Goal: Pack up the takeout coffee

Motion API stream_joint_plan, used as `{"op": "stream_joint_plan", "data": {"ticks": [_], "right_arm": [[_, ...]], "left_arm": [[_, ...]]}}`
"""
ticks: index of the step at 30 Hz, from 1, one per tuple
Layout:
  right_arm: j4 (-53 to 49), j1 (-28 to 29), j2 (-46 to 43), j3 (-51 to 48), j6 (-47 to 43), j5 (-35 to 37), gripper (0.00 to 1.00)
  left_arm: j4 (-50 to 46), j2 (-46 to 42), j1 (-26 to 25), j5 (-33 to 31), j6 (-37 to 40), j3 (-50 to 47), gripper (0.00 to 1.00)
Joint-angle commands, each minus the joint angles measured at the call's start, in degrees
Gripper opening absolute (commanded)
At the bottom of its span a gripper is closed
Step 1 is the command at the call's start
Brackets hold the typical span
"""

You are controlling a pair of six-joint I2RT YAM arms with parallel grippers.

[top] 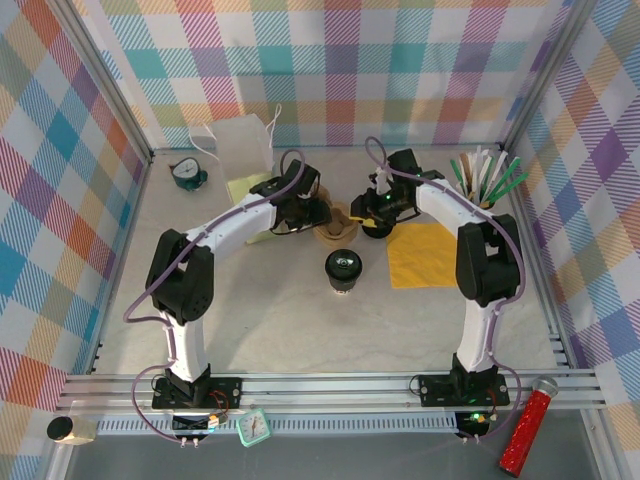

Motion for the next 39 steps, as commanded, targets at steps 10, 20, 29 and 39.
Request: {"op": "stream_joint_plan", "data": {"ticks": [10, 20, 29, 39], "right_arm": [[3.1, -0.1, -1.4, -1.5, 2.1, -4.0, 0.3], [9.8, -1.5, -1.2, -5.5, 7.7, -8.2, 0.29], [11.6, -1.8, -0.5, -7.0, 9.1, -8.8, 0.29], [12.8, -2.0, 0.7, -7.4, 9.9, -9.1, 0.29]], "left_arm": [[1.2, -1.1, 0.0, 2.1, -1.0, -0.5, 0.43], [1.6, -0.5, 0.0, 2.5, -1.1, -0.5, 0.43], [0.8, -0.1, -0.1, 1.9, -0.9, -0.5, 0.42], [-1.1, -2.4, 0.1, -3.0, -0.2, -1.6, 0.43]]}}
